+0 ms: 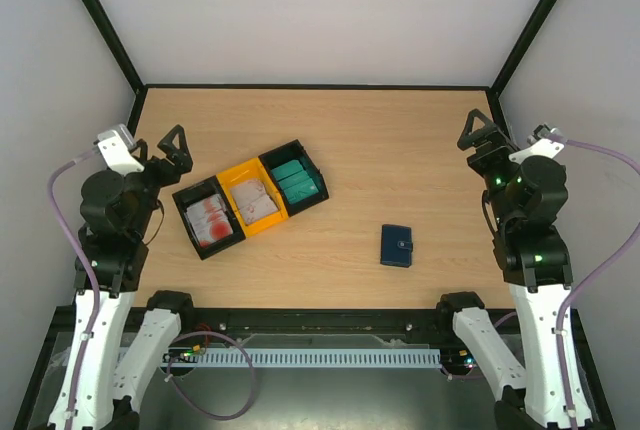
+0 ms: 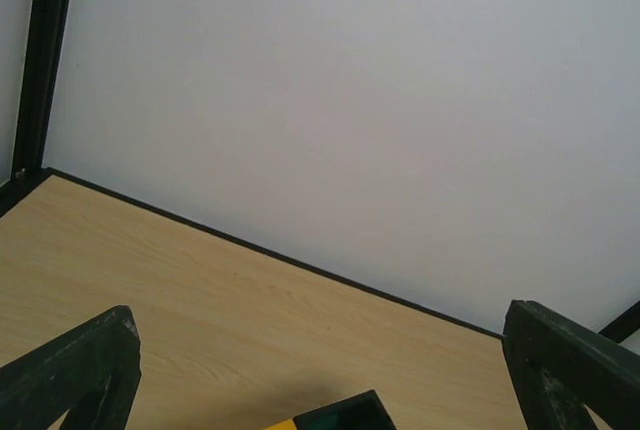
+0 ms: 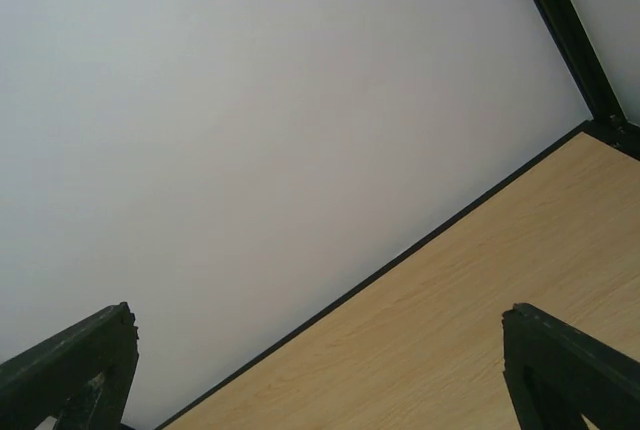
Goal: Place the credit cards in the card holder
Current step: Open the card holder at the center of the board.
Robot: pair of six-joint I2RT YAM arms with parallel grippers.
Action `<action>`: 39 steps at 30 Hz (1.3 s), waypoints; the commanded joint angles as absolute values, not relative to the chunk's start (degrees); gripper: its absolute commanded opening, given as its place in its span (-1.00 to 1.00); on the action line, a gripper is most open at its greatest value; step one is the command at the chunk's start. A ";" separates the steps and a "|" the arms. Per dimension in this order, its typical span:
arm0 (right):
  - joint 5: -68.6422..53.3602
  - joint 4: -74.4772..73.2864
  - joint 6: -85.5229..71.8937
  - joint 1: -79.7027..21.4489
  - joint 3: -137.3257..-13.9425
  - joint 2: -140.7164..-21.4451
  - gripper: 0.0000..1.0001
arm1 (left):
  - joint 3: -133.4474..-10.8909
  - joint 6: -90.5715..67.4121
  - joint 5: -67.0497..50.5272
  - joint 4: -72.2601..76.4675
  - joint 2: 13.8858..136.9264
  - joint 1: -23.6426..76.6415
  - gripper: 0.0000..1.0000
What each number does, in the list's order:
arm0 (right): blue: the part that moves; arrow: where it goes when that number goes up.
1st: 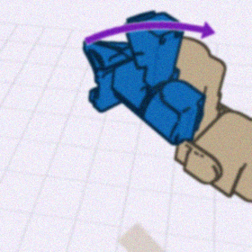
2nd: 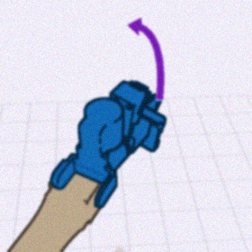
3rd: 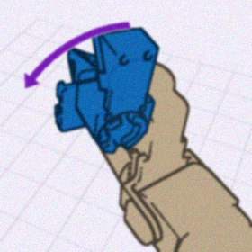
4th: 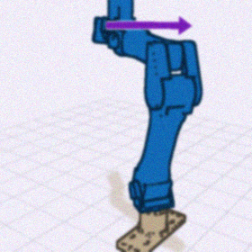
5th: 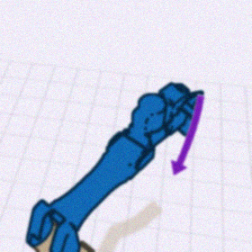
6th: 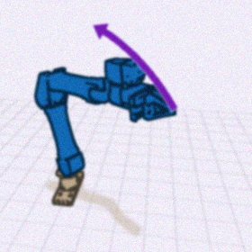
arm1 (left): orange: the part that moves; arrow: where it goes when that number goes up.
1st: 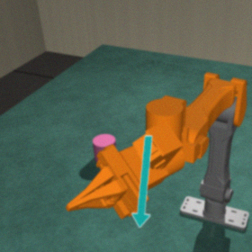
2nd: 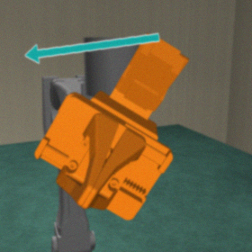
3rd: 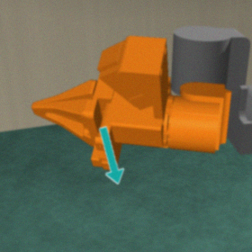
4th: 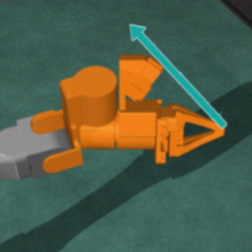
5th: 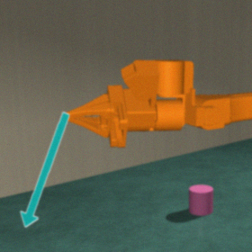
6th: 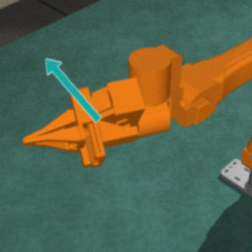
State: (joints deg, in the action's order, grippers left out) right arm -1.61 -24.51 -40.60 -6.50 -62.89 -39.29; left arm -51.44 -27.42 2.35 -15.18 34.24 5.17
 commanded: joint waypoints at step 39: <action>-3.59 -40.43 -47.39 -21.13 -31.81 -54.25 0.50 | -30.56 -46.08 -13.92 14.42 54.10 39.85 0.98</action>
